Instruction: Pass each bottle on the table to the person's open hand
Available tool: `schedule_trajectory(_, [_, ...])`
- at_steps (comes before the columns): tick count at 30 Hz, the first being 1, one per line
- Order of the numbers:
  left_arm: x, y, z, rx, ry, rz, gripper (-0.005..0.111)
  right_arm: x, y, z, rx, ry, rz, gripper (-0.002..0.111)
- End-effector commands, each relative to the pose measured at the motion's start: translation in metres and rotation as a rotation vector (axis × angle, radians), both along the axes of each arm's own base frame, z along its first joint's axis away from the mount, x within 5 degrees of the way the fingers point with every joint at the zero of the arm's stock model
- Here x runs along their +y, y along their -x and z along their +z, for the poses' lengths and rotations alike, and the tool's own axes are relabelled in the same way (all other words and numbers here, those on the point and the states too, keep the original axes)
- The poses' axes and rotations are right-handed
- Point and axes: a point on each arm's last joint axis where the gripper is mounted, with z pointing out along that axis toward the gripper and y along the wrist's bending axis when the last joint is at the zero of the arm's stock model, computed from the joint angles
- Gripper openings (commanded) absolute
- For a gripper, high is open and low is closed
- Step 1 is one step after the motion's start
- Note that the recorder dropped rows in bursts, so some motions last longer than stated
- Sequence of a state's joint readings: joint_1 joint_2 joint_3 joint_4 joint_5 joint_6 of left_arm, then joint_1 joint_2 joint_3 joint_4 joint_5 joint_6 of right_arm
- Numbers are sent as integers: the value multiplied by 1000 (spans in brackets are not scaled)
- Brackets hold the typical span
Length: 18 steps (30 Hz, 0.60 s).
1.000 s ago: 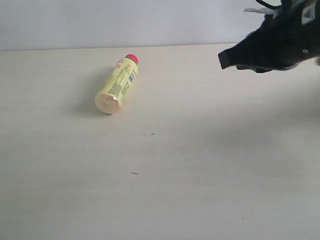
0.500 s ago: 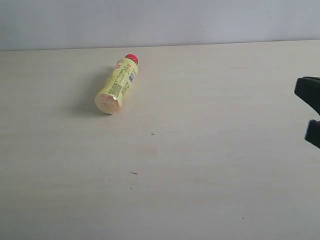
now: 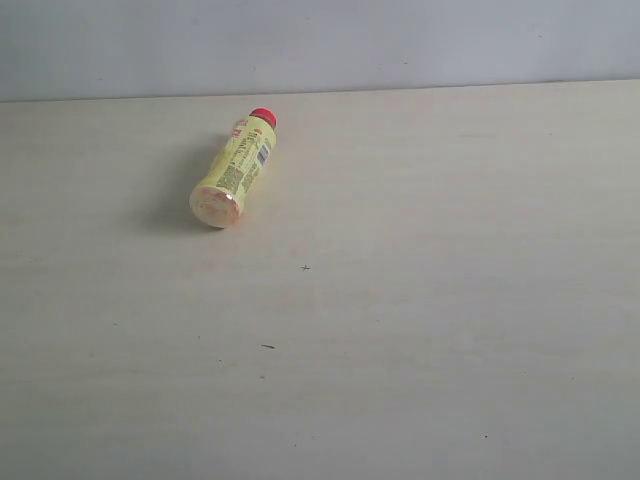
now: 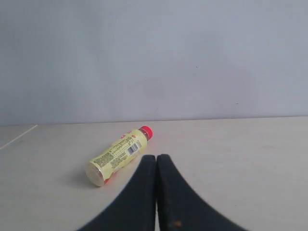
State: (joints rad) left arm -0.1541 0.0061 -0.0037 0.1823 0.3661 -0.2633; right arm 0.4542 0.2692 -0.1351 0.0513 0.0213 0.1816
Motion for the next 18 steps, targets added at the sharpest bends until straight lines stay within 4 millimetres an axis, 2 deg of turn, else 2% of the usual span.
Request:
schedule_trajectory(1, [0, 0, -1, -7, 0, -6, 2, 0, 1, 0, -4, -5, -2, 0])
schedule_trajectory(12, [0, 0, 0, -12, -24, -11, 2, 0, 0, 0, -3, -6, -2, 0])
schedule_trajectory(15, [1, -1, 5, -90, -219, -41, 2, 0, 0, 0, -3, -6, -2, 0])
schedule_trajectory(17, [-1, -2, 13, -176, -207, -55, 2, 0, 0, 0, -3, -6, -2, 0])
schedule_trajectory(18, [-3, -3, 18, -227, -130, -60, 2, 0, 0, 0, -3, -6, -2, 0])
